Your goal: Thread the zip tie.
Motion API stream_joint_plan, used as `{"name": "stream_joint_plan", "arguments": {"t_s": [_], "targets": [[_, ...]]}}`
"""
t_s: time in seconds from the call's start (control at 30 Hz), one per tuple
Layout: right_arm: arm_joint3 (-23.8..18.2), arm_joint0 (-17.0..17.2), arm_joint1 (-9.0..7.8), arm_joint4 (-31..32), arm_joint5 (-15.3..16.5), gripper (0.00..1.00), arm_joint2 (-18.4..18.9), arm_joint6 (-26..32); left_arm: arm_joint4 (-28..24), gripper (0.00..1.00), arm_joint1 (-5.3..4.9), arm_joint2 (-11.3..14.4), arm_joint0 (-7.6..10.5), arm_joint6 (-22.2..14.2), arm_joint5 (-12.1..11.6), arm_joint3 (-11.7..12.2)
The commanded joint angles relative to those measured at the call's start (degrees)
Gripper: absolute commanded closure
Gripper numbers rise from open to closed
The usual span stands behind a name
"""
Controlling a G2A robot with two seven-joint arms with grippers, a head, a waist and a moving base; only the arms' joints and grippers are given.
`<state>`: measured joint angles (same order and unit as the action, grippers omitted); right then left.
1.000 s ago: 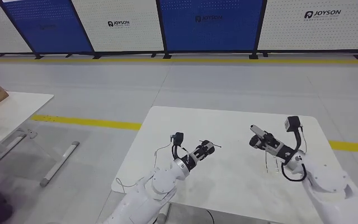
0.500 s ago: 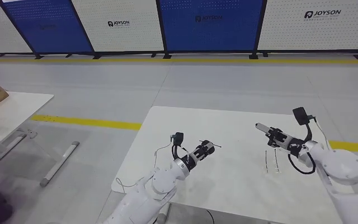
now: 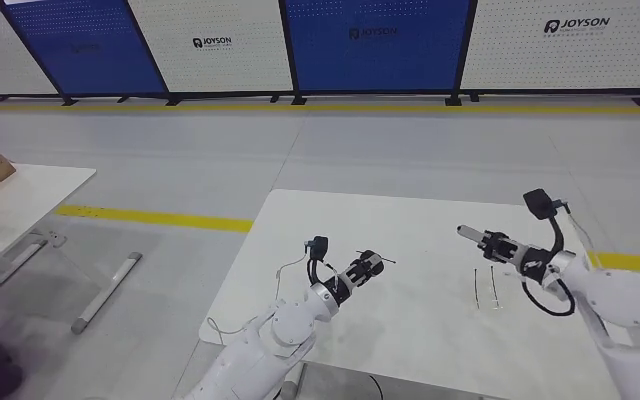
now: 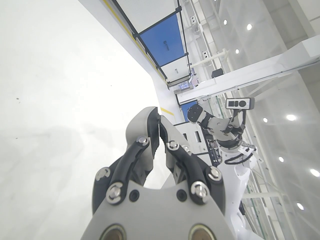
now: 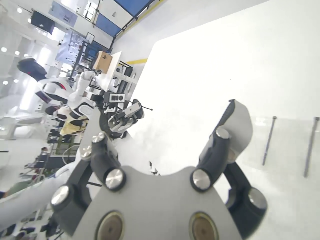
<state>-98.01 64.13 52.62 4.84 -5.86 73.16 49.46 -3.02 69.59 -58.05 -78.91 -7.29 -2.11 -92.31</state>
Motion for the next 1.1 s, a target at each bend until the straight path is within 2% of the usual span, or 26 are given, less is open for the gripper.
{"name": "stream_joint_plan", "arguments": {"t_s": [0.0, 0.1, 0.17, 0.33, 0.43, 0.57, 0.93, 1.07], "targets": [[-0.43, -0.21, -0.53, 1.15, 0.84, 0.00, 1.31, 5.66, 0.00, 1.00, 0.00, 0.00, 0.00, 0.00, 0.00, 0.00], [-0.40, -1.61, -1.33, 5.79, 2.49, 0.00, 1.88, 13.77, 0.00, 1.00, 0.00, 0.00, 0.00, 0.00, 0.00, 0.00], [0.76, -2.77, -1.58, 10.56, 1.73, 0.00, 0.92, 16.02, 0.00, 1.00, 0.00, 0.00, 0.00, 0.00, 0.00, 0.00], [5.26, -6.40, -0.88, 13.25, 0.34, 0.00, -3.89, 17.59, 0.00, 1.00, 0.00, 0.00, 0.00, 0.00, 0.00, 0.00], [7.90, -8.97, -0.09, 20.98, -3.08, 0.00, -9.10, 15.59, 0.00, 1.00, 0.00, 0.00, 0.00, 0.00, 0.00, 0.00], [11.84, -11.94, 1.25, 21.75, -5.69, 0.00, -13.18, 13.83, 0.00, 1.00, 0.00, 0.00, 0.00, 0.00, 0.00, 0.00], [12.53, -12.46, 1.50, 20.91, -5.69, 0.00, -13.44, 13.38, 0.00, 1.00, 0.00, 0.00, 0.00, 0.00, 0.00, 0.00], [12.10, -11.94, 1.42, 24.02, -0.62, 0.00, -14.90, 13.88, 0.00, 1.00, 0.00, 0.00, 0.00, 0.00, 0.00, 0.00]]}}
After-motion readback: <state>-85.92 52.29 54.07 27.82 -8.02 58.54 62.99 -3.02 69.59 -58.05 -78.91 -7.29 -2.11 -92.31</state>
